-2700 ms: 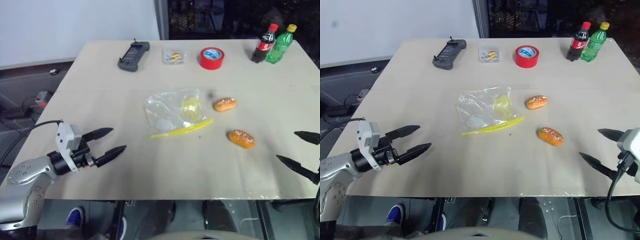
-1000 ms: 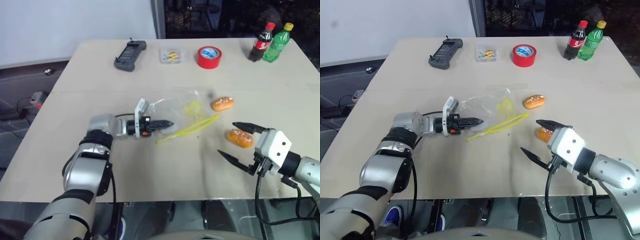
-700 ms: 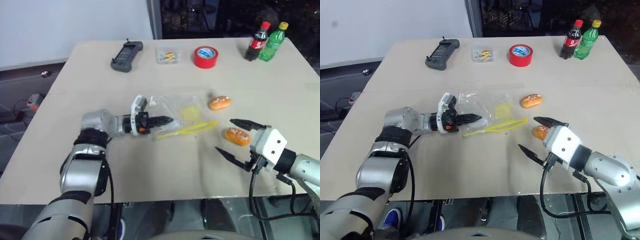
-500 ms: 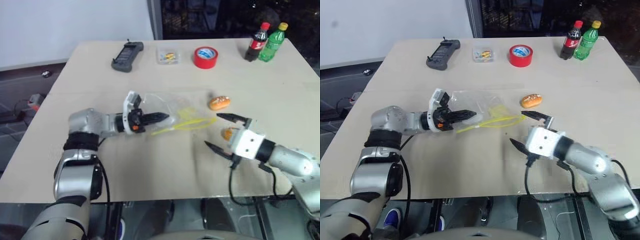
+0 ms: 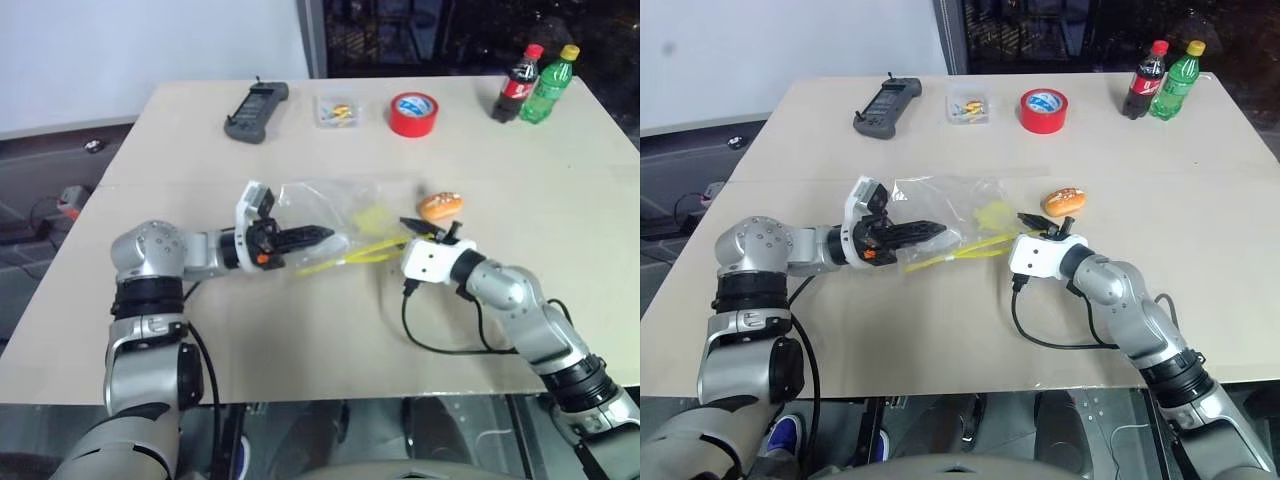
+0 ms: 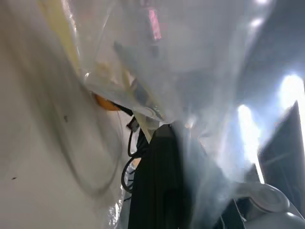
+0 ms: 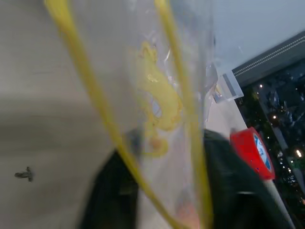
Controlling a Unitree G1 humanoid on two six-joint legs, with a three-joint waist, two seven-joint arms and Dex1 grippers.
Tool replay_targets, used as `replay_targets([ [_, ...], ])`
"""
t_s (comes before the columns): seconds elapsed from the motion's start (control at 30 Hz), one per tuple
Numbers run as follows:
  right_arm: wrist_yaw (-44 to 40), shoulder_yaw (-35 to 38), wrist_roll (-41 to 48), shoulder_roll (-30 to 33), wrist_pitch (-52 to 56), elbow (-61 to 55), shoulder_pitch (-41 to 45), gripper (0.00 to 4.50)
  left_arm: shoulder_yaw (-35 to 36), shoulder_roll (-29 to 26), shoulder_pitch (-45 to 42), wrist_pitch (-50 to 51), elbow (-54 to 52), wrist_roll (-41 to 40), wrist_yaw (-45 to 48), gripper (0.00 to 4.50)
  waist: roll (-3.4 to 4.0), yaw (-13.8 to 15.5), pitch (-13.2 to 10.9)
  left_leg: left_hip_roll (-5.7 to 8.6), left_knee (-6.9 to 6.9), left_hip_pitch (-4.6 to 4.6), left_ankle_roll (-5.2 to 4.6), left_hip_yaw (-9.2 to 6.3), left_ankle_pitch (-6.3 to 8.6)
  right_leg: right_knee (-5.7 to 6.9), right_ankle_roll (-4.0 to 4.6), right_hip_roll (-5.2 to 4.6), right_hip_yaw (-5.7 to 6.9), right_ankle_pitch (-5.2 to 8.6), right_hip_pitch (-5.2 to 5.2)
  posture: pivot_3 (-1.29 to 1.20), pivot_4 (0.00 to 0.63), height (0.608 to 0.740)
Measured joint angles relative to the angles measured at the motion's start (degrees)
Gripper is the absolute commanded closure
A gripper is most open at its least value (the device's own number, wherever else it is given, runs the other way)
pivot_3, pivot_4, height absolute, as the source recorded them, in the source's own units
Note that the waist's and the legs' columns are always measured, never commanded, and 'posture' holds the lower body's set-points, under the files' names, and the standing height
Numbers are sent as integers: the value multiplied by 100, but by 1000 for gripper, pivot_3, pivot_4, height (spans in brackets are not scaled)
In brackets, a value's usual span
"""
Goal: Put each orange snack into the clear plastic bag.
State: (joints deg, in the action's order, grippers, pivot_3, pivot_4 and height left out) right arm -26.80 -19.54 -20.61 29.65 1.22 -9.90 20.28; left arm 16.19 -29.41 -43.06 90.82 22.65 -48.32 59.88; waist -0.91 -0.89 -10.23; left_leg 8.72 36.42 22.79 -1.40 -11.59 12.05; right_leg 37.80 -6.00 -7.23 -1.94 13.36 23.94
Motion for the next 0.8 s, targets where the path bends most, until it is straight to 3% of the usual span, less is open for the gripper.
replay_targets([
  [0.03, -28, 31, 63, -49, 1, 2, 25, 4474, 66, 22, 1, -40, -40, -8, -96, 4500, 0, -4, 0, -1, 0, 0, 0, 1, 0, -1, 0, 1, -1, 0, 0, 0, 150, 740],
  [0.17, -269, 214, 375, -90, 145, 0, 227, 4474, 333, 188, 33, -376, -546, -16, -629, 4500, 0, -6, 0, -5, 0, -2, 2, 4, -1, -1, 3, 2, -3, -2, -1, 0, 150, 740],
  [0.27, -470, 341, 613, -194, 670, 15, 515, 4500, 422, 325, 203, -867, -1041, 104, -1173, 3704, 0, -23, 0, -14, 0, -2, 3, 14, 0, -3, 9, 9, -8, -6, 0, 0, 150, 740],
  [0.3, -543, 391, 673, -201, 826, 56, 662, 4500, 311, 281, 353, -1126, -1333, 232, -1257, 3102, 0, -31, 0, -20, 0, -2, 4, 25, 1, -4, 12, 10, -13, -8, 4, 0, 150, 740],
  [0.4, -797, 530, 810, -145, 1257, 355, 1184, 4500, -411, -142, 1029, -2400, -2459, 974, -1347, 2216, 0, -74, 0, -27, -6, -2, 5, 41, 1, -7, 22, 14, -26, -15, 10, 0, 150, 740],
  [0.6, -1404, 558, 1079, -146, 1852, 1161, 2007, 4500, -1103, -787, 2732, -6297, -4172, 3290, -1794, 2216, 0, -83, -2, -48, -23, 0, 6, 54, 3, -39, 41, 30, -32, -27, 16, 0, 150, 740],
  [0.8, -1556, 463, 1109, -315, 1979, 1725, 2516, 4500, -1402, -750, 3626, -7632, -5257, 4374, -2311, 2216, 3, 1, -3, -52, -31, 0, 4, 56, 4, -46, 42, 35, -33, -28, 15, 0, 150, 740],
])
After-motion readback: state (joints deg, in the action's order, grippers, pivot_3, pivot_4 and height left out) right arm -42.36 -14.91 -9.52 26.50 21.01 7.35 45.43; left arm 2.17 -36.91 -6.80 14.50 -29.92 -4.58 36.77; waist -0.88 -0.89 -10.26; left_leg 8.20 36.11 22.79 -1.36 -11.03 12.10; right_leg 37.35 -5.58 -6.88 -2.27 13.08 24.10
